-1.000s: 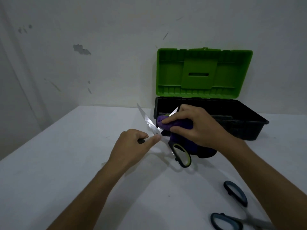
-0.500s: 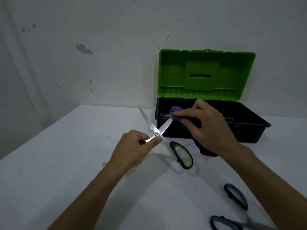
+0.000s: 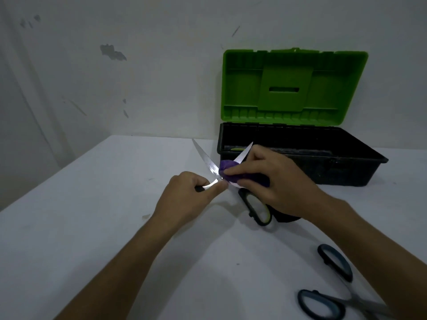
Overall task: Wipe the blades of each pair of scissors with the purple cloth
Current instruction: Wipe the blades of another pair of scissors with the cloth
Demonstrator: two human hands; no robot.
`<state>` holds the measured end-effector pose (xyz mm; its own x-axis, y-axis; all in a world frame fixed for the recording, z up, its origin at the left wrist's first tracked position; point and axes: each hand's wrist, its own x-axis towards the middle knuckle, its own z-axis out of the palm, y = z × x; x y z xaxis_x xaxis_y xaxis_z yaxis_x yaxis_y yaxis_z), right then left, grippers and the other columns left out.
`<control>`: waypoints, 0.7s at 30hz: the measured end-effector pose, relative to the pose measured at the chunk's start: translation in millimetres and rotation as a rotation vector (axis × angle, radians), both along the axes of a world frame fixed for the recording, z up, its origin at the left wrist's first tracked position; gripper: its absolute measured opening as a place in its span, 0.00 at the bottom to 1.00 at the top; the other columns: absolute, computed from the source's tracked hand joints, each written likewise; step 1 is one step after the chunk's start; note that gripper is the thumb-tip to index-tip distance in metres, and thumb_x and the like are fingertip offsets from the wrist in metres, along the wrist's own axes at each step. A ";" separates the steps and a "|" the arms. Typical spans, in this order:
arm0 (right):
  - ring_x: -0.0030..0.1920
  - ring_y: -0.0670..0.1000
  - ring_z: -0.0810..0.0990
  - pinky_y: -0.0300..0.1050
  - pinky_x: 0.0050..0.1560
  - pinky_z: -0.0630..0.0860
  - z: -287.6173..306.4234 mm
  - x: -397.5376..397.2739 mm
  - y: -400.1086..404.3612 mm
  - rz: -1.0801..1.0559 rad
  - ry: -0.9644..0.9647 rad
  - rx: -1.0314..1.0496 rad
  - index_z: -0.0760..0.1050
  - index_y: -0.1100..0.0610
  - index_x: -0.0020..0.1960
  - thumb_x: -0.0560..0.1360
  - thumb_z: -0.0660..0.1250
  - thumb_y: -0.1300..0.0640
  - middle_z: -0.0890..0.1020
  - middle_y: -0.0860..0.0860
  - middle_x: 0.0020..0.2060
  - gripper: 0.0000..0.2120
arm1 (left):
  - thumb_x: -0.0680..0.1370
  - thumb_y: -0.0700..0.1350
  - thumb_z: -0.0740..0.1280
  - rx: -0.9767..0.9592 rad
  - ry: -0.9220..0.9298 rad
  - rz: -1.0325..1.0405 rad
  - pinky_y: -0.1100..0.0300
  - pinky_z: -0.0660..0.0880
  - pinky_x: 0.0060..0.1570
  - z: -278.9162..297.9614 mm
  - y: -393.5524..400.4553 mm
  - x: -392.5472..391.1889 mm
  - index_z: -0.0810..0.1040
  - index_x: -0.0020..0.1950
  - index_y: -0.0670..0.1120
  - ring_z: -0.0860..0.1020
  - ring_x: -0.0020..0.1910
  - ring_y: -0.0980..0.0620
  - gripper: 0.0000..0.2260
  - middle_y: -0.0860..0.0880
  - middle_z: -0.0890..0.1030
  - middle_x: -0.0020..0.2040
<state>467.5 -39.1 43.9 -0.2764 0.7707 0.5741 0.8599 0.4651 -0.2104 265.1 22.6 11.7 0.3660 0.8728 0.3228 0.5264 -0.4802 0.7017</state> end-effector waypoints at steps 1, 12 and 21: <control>0.43 0.44 0.73 0.38 0.41 0.72 -1.9 -2.3 -0.1 0.037 0.003 -0.017 0.80 0.44 0.61 0.76 0.69 0.52 0.72 0.44 0.43 0.14 | 0.73 0.63 0.68 0.008 0.002 -0.002 0.56 0.63 0.29 2.2 -1.0 0.0 0.62 0.27 0.46 0.61 0.24 0.50 0.27 0.46 0.63 0.25; 0.42 0.43 0.72 0.32 0.42 0.69 13.4 2.4 -5.6 -0.041 0.116 0.098 0.80 0.45 0.61 0.76 0.69 0.54 0.70 0.45 0.42 0.14 | 0.70 0.66 0.67 0.013 -0.045 -0.021 0.54 0.65 0.28 8.6 -6.0 0.3 0.64 0.28 0.39 0.62 0.25 0.50 0.32 0.46 0.63 0.25; 0.44 0.46 0.72 0.27 0.45 0.66 24.0 26.3 -1.3 -0.335 0.356 0.212 0.78 0.46 0.64 0.78 0.67 0.55 0.71 0.50 0.45 0.15 | 0.72 0.65 0.68 0.048 -0.006 -0.059 0.57 0.65 0.28 8.5 -6.8 -0.8 0.66 0.29 0.37 0.64 0.24 0.51 0.31 0.47 0.64 0.25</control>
<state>493.8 -40.3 67.9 0.2053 0.6405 0.7400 0.8612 0.2410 -0.4475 264.3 15.8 20.3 0.4138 0.8333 0.3664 0.4919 -0.5434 0.6803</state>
